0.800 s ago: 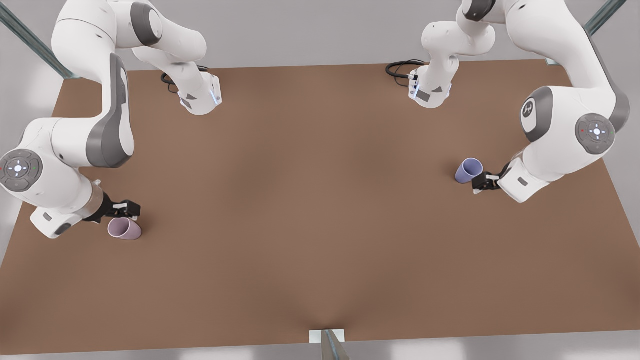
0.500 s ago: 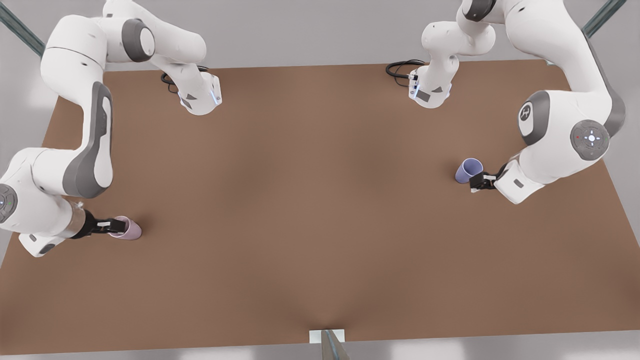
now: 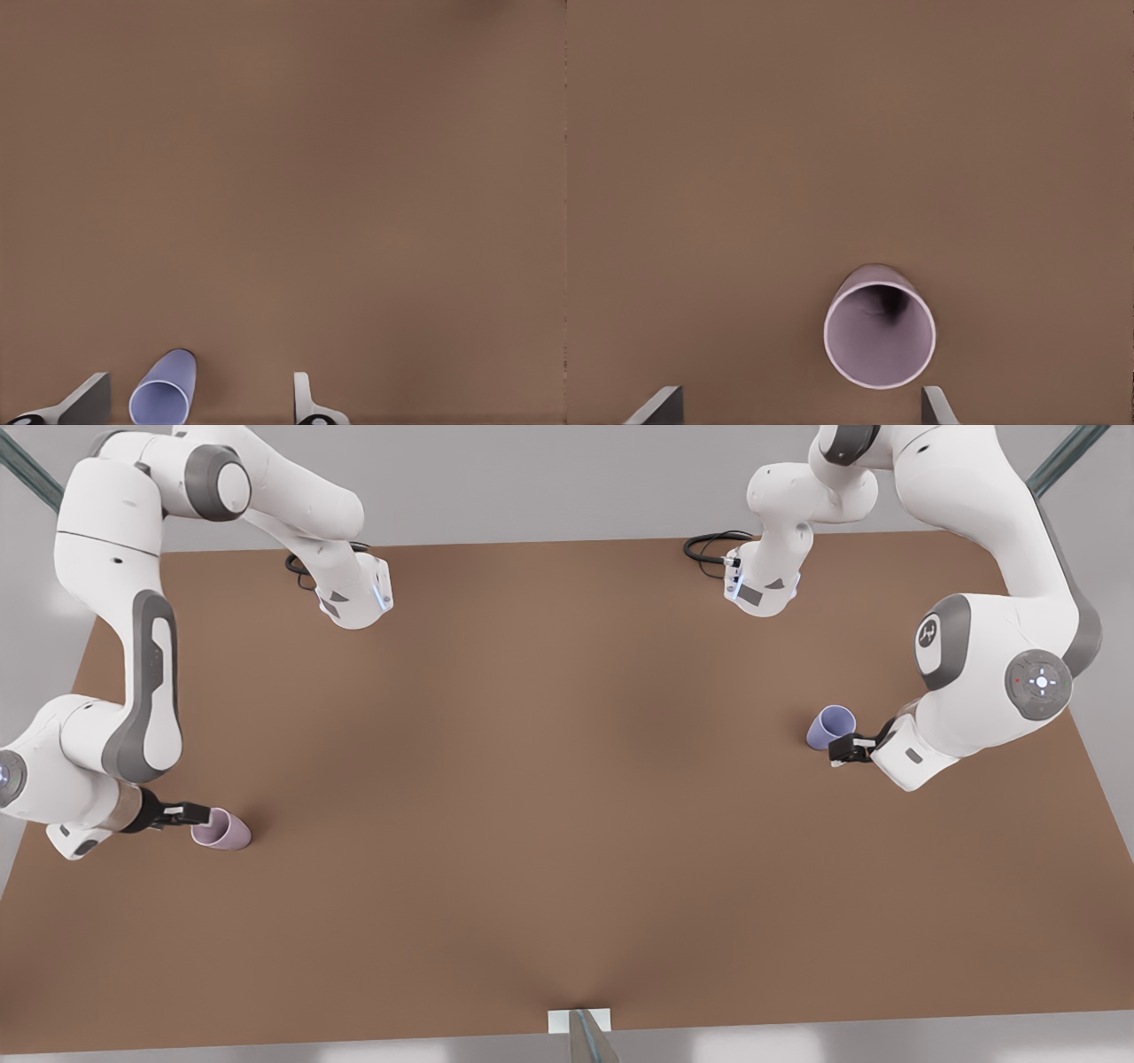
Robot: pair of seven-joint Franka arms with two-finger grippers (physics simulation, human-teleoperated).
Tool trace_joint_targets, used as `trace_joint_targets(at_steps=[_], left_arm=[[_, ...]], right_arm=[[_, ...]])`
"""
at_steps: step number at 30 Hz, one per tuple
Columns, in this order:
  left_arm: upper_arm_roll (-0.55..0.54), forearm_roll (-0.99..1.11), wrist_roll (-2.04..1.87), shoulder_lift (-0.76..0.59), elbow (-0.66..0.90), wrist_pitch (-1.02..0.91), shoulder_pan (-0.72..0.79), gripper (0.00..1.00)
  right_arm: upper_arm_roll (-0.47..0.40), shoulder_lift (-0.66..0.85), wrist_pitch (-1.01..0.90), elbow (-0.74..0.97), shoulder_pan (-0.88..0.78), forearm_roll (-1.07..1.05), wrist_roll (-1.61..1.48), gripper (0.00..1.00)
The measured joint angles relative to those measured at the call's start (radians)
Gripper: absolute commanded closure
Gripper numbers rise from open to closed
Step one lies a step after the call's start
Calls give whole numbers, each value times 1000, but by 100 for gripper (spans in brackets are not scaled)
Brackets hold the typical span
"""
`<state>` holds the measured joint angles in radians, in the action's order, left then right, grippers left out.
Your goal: Stack the cups, with the pink cup at the bottom and the purple cup at the top
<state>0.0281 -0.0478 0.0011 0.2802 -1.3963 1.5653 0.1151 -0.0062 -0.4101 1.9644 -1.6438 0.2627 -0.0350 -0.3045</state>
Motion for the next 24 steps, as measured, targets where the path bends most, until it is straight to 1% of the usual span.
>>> trace_joint_targets(at_steps=[7,24], left_arm=[[2,-4,4,-14,10,-2,0,0],[2,-6,8,-16,12,-2,0,0]], right_arm=[[0,-18,78,-85,50,-1,-77,0],[-1,-131,202,-90,87,1,-176,0]])
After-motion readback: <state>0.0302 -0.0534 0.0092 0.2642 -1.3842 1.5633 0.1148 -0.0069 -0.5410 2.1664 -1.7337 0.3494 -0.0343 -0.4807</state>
